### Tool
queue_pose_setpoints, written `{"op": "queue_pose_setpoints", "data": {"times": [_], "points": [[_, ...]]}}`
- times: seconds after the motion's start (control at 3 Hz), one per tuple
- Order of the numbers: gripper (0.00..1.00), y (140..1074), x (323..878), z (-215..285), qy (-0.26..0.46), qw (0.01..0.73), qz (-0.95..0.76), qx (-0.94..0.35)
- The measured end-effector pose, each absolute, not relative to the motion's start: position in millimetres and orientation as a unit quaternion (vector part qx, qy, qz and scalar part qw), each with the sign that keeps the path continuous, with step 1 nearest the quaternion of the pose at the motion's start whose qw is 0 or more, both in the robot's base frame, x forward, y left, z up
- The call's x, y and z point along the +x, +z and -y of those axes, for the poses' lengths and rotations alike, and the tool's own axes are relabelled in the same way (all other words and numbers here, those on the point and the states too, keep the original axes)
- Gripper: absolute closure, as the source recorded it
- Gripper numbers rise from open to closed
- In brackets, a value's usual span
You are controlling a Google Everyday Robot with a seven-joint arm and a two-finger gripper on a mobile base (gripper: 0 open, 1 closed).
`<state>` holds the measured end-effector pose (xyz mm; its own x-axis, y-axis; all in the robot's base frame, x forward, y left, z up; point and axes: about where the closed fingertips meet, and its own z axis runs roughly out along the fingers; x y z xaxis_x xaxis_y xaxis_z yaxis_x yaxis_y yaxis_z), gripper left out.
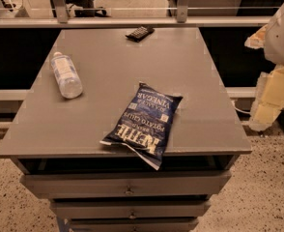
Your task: Pick blue chip bag
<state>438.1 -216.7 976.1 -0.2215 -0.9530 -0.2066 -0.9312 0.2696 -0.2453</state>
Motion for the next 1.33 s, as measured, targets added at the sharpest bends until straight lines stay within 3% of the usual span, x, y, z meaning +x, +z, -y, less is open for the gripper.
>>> {"op": "queue_pose_setpoints", "data": {"times": [0.67, 1.33], "points": [[0.00, 954.0, 457.1, 184.3, 0.000, 0.180, -0.781, -0.598], [0.00, 894.3, 496.3, 112.7, 0.102, 0.213, -0.787, -0.570]]}}
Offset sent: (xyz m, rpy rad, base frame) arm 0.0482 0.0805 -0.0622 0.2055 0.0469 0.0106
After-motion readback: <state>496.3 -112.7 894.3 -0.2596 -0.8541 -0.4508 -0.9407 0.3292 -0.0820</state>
